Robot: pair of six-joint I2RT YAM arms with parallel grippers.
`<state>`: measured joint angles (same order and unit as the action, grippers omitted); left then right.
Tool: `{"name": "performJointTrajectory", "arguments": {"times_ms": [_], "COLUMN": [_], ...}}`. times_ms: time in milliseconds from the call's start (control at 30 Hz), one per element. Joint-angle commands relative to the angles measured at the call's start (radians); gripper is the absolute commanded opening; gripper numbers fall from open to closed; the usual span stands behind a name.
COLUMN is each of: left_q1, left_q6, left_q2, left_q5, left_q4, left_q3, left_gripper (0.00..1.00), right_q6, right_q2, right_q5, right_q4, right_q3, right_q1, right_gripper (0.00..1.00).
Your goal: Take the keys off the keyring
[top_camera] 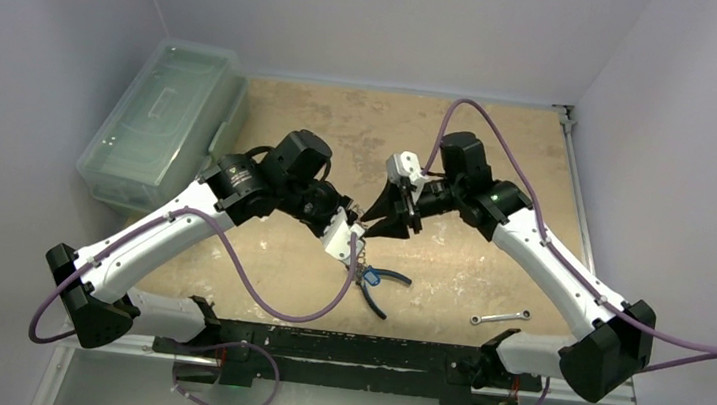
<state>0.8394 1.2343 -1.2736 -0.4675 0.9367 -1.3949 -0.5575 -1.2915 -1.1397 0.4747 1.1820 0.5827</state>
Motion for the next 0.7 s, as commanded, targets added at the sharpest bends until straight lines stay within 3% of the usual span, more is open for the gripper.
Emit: {"name": "performJointTrajectory", "arguments": {"times_ms": [0,333,433,600,667], "left_q1": [0.005,0.005,0.005,0.004,0.004], "left_q6": [0.016,0.020,0.018,0.013,0.013], "left_q2": [0.023,0.025,0.027,0.036,0.047], "left_q5": [-0.034,-0.039,-0.033,-0.020,-0.007], "left_q4": [-0.040,-0.036,-0.037,-0.041,-0.045], "left_q3": [-0.033,-0.033,-0.031,-0.025,-0.018], "left_gripper": [0.00,0.00,0.00,0.00,0.00], "right_q6": [0.033,0.038,0.029,0.030,0.044], "right_q2": [-0.010,-0.015,-0.011,-0.002,0.005], "right_q5": [0.011,0.004,0.013,0.029,0.037], "right_q4": [-0.059,-0.086,-0.079,-0.074,-0.082], "right_q3": [-0.019,-0.027,-0.031,-0.037,-0.041], "right_q1": [0.014,0.023,0.023,0.023,0.023], "right_gripper": [0.36,0.31,0.24,0.00,0.00]}}
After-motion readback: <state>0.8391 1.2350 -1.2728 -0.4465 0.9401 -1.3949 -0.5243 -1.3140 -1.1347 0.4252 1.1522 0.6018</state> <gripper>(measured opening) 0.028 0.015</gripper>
